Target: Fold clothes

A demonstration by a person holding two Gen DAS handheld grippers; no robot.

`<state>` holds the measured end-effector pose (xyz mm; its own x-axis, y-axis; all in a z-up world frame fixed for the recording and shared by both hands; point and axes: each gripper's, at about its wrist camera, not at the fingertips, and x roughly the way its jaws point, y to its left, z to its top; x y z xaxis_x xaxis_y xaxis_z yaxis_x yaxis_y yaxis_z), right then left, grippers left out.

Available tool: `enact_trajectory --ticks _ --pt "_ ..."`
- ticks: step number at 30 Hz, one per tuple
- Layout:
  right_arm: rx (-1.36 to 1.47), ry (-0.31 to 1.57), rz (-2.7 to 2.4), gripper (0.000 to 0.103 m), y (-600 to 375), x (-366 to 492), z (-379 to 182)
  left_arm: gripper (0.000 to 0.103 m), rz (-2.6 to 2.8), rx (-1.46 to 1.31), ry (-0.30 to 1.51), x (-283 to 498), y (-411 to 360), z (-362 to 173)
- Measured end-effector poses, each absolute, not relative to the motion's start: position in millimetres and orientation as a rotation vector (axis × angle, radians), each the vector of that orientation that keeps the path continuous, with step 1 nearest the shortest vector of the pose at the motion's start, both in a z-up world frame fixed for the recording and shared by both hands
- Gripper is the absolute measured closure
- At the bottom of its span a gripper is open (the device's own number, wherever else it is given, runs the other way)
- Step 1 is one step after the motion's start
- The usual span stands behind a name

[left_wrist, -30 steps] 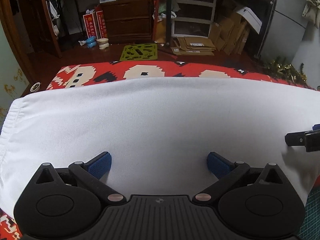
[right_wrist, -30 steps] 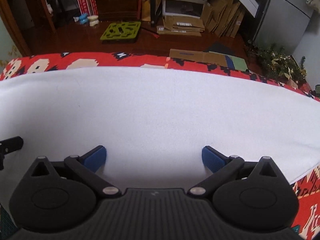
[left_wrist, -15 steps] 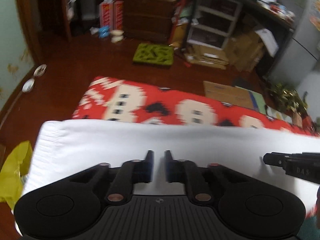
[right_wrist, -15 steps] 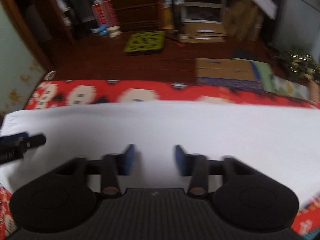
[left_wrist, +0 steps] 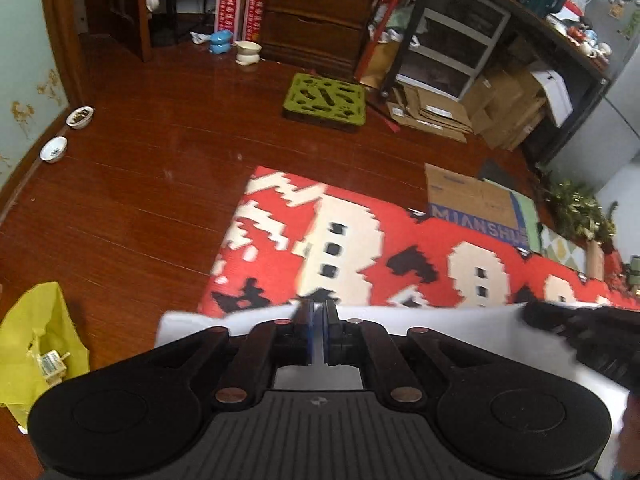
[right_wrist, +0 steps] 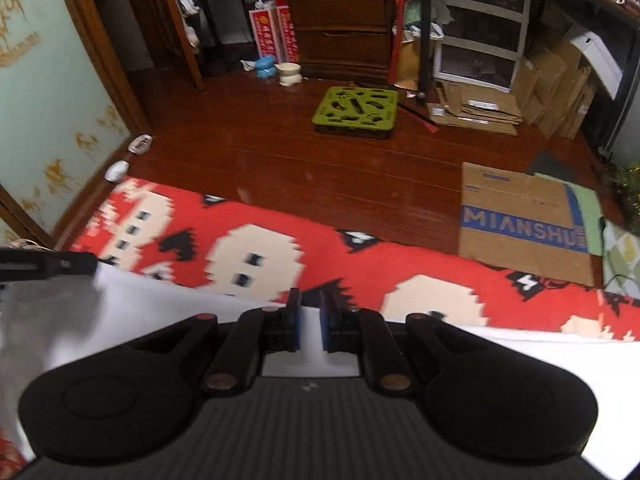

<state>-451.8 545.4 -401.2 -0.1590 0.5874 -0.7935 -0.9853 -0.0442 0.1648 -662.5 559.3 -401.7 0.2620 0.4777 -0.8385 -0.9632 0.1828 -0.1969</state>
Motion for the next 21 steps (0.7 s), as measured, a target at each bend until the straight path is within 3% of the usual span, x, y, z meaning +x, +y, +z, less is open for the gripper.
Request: enact_trajectory --ticks 8,21 --pt "-0.657 0.857 1.619 0.096 532 -470 -412 0.099 0.941 -0.858 0.677 -608 530 -392" --pt "-0.633 0.813 1.238 0.091 495 -251 -412 0.099 0.841 -0.838 0.683 -509 548 -413"
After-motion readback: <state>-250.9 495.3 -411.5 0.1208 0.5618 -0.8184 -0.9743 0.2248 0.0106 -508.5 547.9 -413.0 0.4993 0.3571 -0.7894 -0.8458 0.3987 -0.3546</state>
